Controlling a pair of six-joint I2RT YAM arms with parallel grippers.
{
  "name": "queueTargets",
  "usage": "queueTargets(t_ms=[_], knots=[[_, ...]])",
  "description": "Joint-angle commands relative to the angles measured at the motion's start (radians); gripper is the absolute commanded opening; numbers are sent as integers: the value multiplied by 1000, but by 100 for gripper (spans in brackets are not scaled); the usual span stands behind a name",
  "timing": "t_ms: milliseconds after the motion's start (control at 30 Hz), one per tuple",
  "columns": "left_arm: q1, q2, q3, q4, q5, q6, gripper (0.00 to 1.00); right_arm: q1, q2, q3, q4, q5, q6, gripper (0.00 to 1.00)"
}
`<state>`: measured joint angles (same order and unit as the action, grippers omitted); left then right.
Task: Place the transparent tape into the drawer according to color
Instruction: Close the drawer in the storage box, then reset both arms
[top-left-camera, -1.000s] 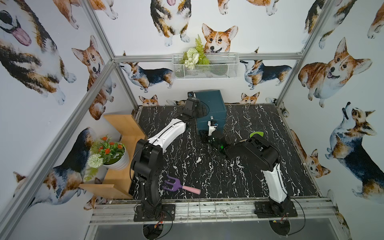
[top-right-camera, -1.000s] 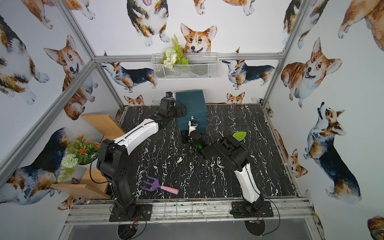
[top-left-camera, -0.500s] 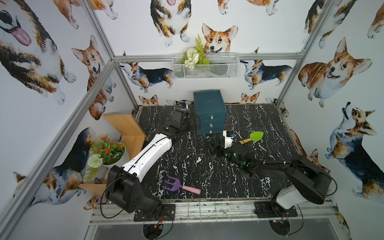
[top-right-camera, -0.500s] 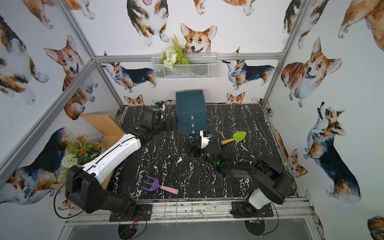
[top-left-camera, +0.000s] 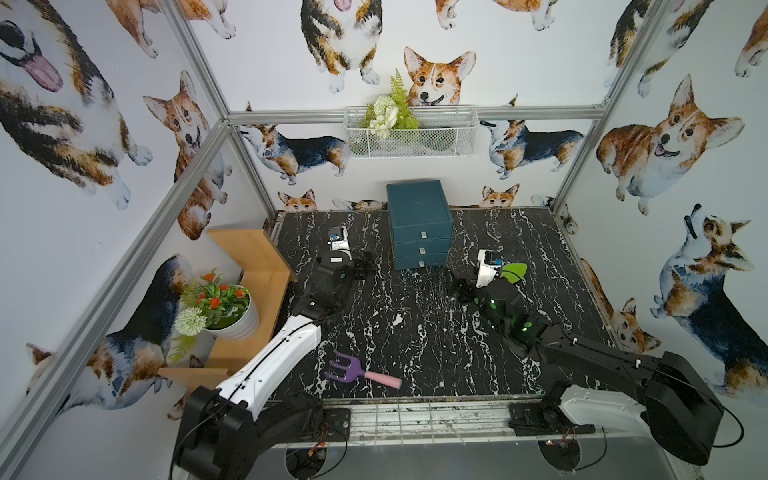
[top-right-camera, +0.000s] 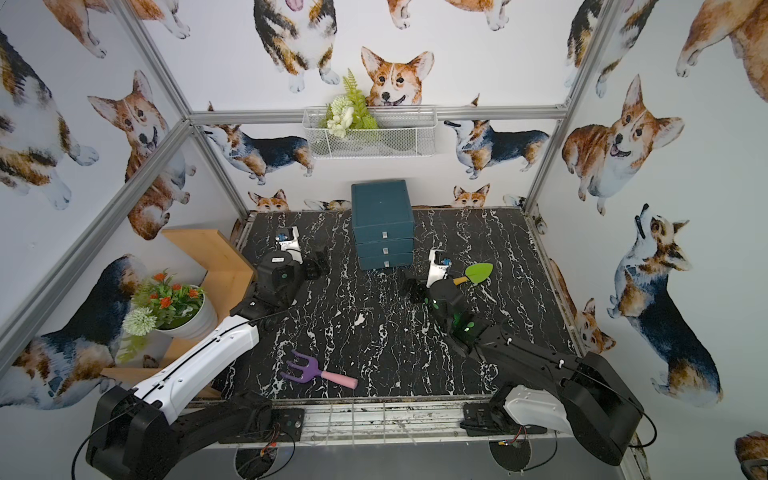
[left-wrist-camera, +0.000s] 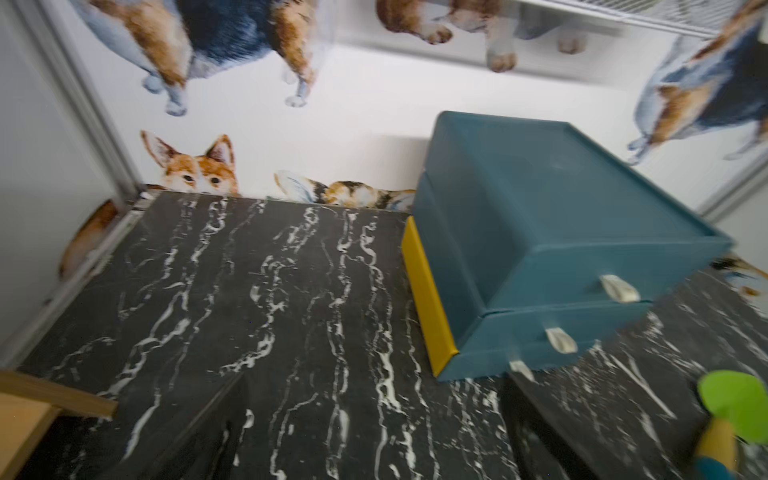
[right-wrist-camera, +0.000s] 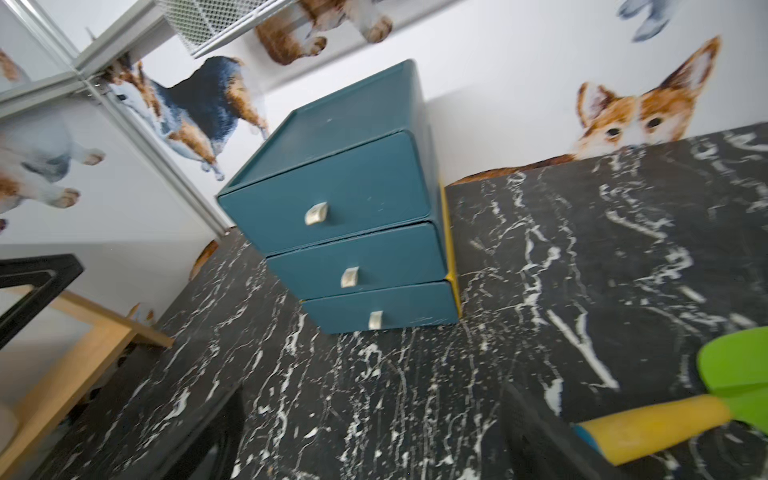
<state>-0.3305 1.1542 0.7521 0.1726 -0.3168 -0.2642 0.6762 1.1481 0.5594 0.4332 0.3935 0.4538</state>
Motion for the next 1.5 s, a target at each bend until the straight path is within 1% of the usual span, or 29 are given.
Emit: queueTargets(t_ms=[0,33,100,133,200,267,367,500,533,600,700,767,800,833,867,900,967,1000,1067,1133,1233,1300,1367,1400,1467], knots=[[84,17,-16,84,-34,51,99,-21,-13,11,-50,40,-100,100],[109,27,-61,111,-32,62,99,-25,-13,14,-50,57,-120,100],[155,60,-92,161,-66,87,99,-29,-10,14,-50,127,-140,100],[172,84,-97,172,-73,106,99,-35,-11,12,-46,143,-142,100],[196,165,-91,167,-86,126,99,-53,-13,8,-40,144,-140,100],[204,232,-107,222,-55,163,99,-67,-19,4,-39,135,-129,100],[215,313,-146,313,-65,190,99,-81,-22,-7,-27,136,-122,100],[222,314,-309,625,-68,235,99,-98,-22,-22,-19,125,-122,100],[222,312,-343,689,-68,247,99,-102,-51,-27,-18,123,-119,100],[222,321,-414,835,-44,280,99,-110,-57,-41,-2,115,-110,100],[223,361,-484,1002,-23,282,99,-129,-65,-56,22,96,-107,100],[239,389,-512,1063,13,271,99,-140,-73,-56,23,83,-109,100],[243,421,-522,1126,19,280,100,-146,-76,-56,20,83,-107,100],[243,424,-518,1107,7,281,100,-150,-79,-56,19,77,-108,100],[245,405,-502,1052,18,265,100,-156,-83,-58,20,66,-115,100],[245,421,-511,1099,11,277,100,-162,-87,-62,24,63,-117,100],[247,409,-505,1062,15,262,99,-172,-92,-77,42,65,-140,100],[248,418,-508,1089,15,268,100,-179,-96,-84,53,70,-153,100],[248,411,-507,1069,16,263,100,-195,-103,-97,72,84,-190,100],[251,416,-503,1070,18,263,100,-219,-110,-129,149,88,-267,100],[252,416,-501,1066,18,263,99,-266,-103,-200,301,178,-353,100],[251,418,-501,1069,19,263,99,-322,-74,-244,375,199,-396,100],[252,415,-501,1067,19,261,99,-364,-37,-266,405,218,-434,100],[252,417,-501,1067,19,263,99,-388,16,-276,430,224,-433,100],[252,417,-501,1067,19,263,100,-433,86,-293,482,194,-433,100]])
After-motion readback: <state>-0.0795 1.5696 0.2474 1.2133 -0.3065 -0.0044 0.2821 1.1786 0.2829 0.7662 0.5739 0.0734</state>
